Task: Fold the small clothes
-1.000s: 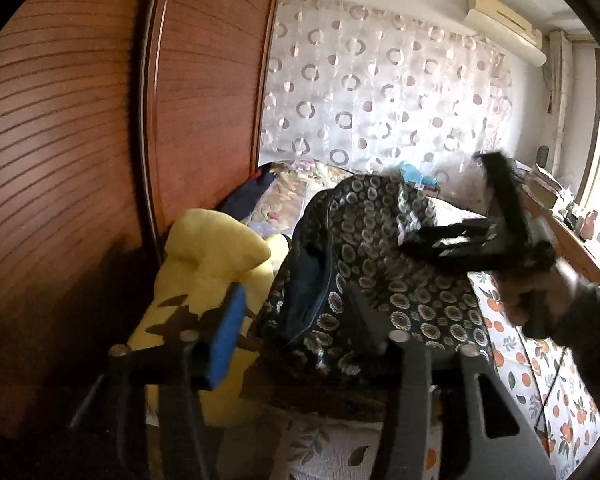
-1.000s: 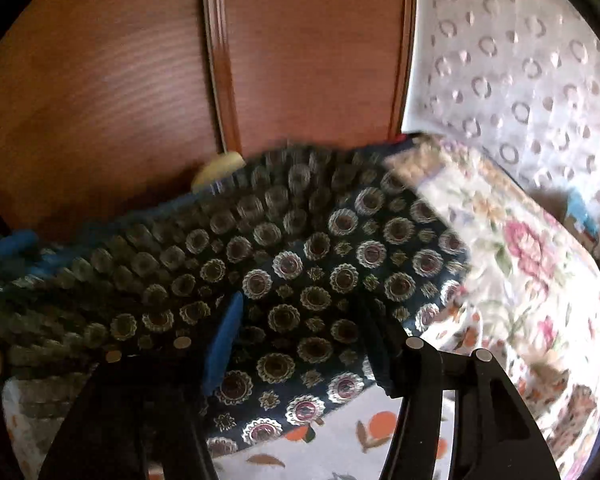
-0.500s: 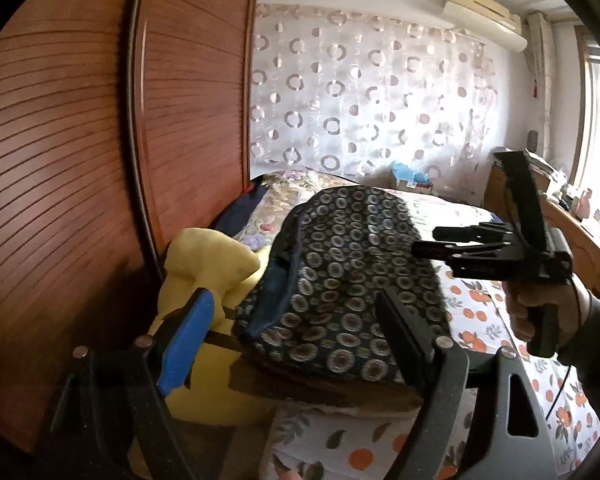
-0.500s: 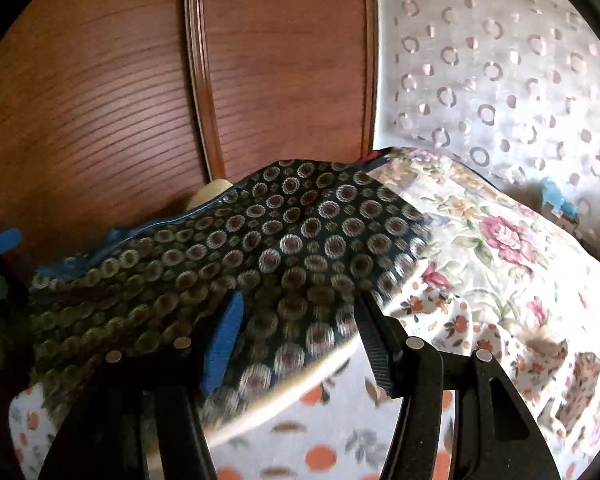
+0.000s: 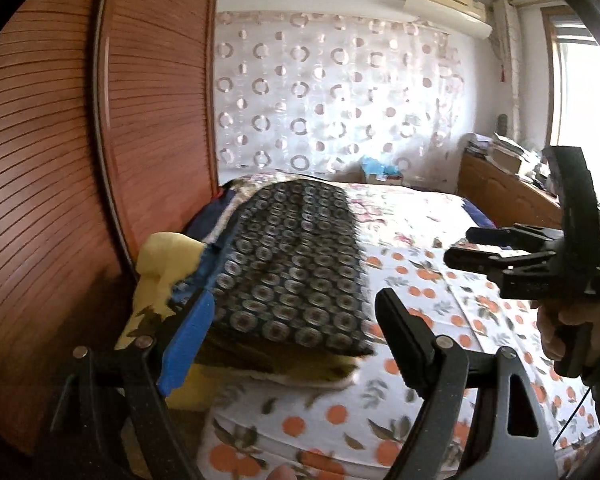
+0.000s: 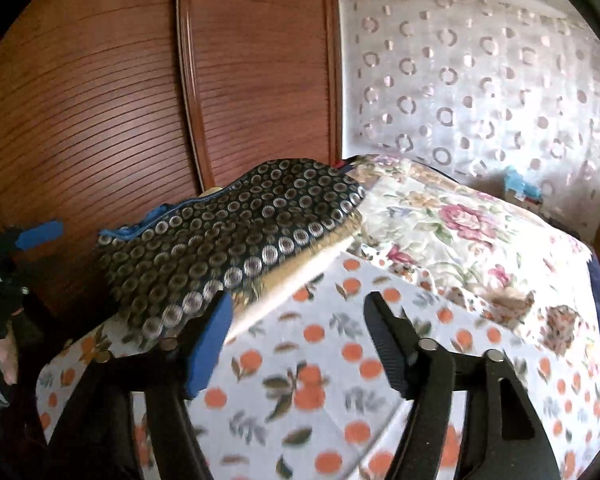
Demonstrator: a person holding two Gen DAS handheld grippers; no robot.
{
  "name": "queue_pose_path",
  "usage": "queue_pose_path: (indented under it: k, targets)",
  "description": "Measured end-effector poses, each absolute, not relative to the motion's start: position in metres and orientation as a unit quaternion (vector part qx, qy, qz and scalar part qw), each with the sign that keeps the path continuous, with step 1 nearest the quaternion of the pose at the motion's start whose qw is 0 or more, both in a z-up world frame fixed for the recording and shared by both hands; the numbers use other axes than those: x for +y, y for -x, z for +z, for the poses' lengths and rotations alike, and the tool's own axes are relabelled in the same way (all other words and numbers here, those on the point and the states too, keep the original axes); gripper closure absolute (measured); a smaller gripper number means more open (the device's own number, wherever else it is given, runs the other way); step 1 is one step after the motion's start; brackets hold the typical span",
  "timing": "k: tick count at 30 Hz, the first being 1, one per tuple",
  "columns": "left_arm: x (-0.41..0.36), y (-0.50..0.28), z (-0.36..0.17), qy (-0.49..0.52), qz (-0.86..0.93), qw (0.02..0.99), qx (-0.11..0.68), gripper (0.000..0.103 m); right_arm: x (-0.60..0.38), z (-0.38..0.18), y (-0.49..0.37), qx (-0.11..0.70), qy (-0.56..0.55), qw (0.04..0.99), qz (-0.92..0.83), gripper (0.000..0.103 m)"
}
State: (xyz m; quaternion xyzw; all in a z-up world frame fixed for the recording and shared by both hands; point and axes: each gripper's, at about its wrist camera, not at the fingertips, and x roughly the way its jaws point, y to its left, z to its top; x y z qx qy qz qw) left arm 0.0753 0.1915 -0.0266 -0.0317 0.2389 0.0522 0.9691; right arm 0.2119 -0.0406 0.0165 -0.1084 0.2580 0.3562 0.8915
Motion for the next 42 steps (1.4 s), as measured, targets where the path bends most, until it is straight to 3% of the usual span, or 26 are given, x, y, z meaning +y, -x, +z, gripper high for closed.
queue_pose_path:
  k: [3,6,18,26,42]
  targets:
    - [0.176,-0.071,-0.028,0.029,0.034,0.970,0.240,0.020,-0.059,0.017,-0.190,0.251,0.097,0.900,0.342,0.019]
    - [0.158,-0.065,-0.031,0.025,0.015,0.970,0.241,0.020,-0.077,0.016,-0.169,0.245,0.088,0.911,0.320,0.017]
    - [0.096,-0.047,-0.027,0.006,-0.031,0.971,0.239,0.020,-0.152,0.018,-0.081,0.229,0.028,0.946,0.228,0.017]
    - [0.070,-0.048,0.006,0.007,-0.046,0.976,0.213,0.020,-0.188,0.040,-0.031,0.192,0.009,0.967,0.166,0.017]
    - [0.055,-0.033,0.045,0.002,-0.044,0.985,0.168,0.020,-0.179,0.043,0.004,0.136,0.001,0.983,0.123,0.017]
